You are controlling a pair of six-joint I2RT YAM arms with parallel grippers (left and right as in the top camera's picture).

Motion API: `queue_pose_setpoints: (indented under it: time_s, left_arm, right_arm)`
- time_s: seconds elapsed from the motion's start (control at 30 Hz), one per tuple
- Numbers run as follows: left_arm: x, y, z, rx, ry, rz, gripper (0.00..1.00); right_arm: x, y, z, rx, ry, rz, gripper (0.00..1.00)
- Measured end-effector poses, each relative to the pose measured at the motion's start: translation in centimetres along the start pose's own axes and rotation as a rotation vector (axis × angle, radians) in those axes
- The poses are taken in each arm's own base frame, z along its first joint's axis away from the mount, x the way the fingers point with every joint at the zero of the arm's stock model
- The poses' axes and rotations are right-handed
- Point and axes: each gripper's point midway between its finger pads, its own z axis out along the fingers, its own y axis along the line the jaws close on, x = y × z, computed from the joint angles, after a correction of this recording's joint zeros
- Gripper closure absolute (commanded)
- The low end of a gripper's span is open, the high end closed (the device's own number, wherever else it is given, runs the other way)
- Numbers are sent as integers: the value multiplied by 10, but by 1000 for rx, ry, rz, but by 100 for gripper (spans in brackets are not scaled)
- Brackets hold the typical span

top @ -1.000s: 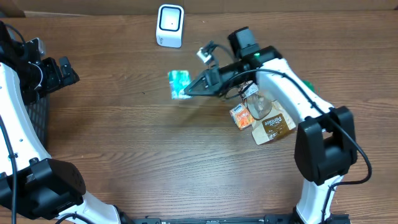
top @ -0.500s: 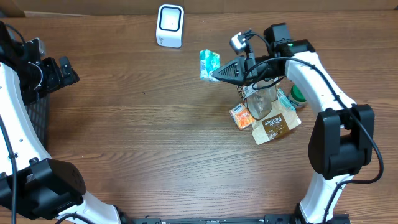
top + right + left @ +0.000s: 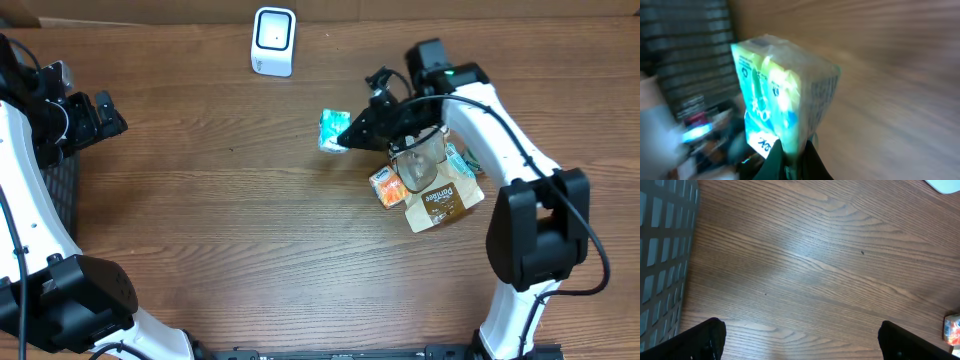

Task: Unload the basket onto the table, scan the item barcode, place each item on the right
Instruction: 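Lift the teal pack and swing it toward the scanner, then hold the teal pack's barcode in front of the white scanner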

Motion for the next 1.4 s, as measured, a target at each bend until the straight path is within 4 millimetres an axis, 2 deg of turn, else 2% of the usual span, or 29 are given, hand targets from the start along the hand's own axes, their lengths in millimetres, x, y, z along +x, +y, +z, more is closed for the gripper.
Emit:
queue_pose_setpoints:
  time_s: [0.07, 0.17, 0.27, 0.37, 0.47, 0.57, 0.6, 0.73, 0.83, 1.0, 1.13, 1.4]
  left_arm:
    - [0, 0, 0, 0, -1, 0, 0]
    - [0, 0, 0, 0, 0, 0, 0]
    - [0, 0, 0, -1, 0, 0, 0]
    - [0, 0, 0, -1, 0, 0, 0]
    - [0, 0, 0, -1, 0, 0, 0]
    - [0, 0, 0, 0, -1, 0, 0]
    - [0, 0, 0, 0, 1, 0, 0]
    - [0, 0, 0, 0, 0, 0, 0]
    - [0, 0, 0, 0, 0, 0, 0]
    - [0, 0, 0, 0, 0, 0, 0]
    - [0, 0, 0, 0, 0, 0, 0]
    - [0, 0, 0, 0, 0, 0, 0]
  right_arm:
    - [-15, 7, -5, 119, -65, -32, 96]
    - [-46, 32, -23, 272, -226, -132, 96]
    - [-94, 73, -47, 404, -497, -311, 96]
    - [-134, 103, -58, 519, -722, -483, 96]
    - [-168, 120, -56, 632, -899, -618, 96]
    - [-198, 127, -41, 728, -1015, -761, 96]
    - [-209, 124, -33, 772, -1043, -815, 96]
    - [-232, 108, -11, 895, -1063, -962, 96]
    - [-242, 84, 18, 1020, -967, -1146, 96]
    - [-249, 48, 62, 1190, -768, -1431, 96]
    - [-250, 38, 74, 1237, -707, -1520, 96]
    - [-251, 40, 74, 1265, -689, -1565, 96]
